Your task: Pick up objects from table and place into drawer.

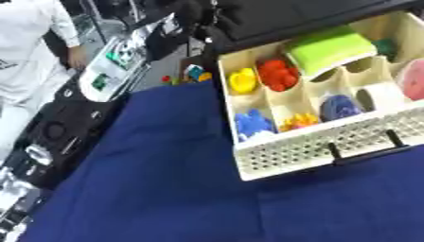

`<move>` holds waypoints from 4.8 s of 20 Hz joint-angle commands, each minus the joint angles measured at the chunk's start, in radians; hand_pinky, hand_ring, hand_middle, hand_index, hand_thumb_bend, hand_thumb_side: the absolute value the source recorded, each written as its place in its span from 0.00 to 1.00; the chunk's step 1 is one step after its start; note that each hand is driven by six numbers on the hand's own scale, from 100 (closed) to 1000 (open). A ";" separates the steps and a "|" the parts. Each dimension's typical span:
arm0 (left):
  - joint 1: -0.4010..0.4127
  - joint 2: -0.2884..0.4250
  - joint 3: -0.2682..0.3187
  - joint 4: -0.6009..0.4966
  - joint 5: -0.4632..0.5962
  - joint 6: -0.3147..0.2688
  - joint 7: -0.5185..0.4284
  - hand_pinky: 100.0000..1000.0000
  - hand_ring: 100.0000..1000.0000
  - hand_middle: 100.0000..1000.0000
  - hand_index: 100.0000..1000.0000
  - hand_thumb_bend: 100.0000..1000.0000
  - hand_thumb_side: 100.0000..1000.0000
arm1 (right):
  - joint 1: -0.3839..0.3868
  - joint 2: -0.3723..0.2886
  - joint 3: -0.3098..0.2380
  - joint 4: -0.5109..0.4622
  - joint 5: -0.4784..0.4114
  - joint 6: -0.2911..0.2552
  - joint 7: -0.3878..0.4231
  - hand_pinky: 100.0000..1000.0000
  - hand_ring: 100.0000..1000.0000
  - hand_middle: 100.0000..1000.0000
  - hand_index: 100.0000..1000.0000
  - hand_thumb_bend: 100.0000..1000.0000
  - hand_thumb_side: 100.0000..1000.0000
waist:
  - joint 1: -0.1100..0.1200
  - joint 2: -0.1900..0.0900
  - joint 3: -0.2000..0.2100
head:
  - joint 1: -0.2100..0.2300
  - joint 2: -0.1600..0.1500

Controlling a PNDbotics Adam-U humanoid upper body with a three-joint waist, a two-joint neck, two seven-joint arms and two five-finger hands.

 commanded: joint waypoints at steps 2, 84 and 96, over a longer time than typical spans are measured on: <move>0.011 0.054 0.057 -0.094 0.087 0.005 0.136 0.50 0.68 0.71 0.87 0.93 1.00 | -0.007 -0.029 -0.007 -0.010 0.010 -0.030 -0.036 0.60 0.66 0.58 0.72 0.00 1.00 | -0.020 -0.017 0.012 | -0.023 0.007; 0.701 -0.363 0.297 -0.550 -0.049 -0.134 0.831 0.50 0.68 0.72 0.86 0.62 1.00 | -0.149 -0.737 0.526 -0.010 -0.311 0.297 1.610 0.00 0.35 0.45 0.81 0.63 0.84 | -0.254 -0.137 0.207 | -0.234 0.087; 0.709 -0.388 0.300 -0.550 -0.052 -0.130 0.839 0.50 0.68 0.71 0.85 0.62 1.00 | -0.071 -0.665 0.561 -0.010 -0.303 0.484 1.681 0.01 0.37 0.50 0.73 0.68 0.69 | -0.238 -0.137 0.216 | -0.243 0.084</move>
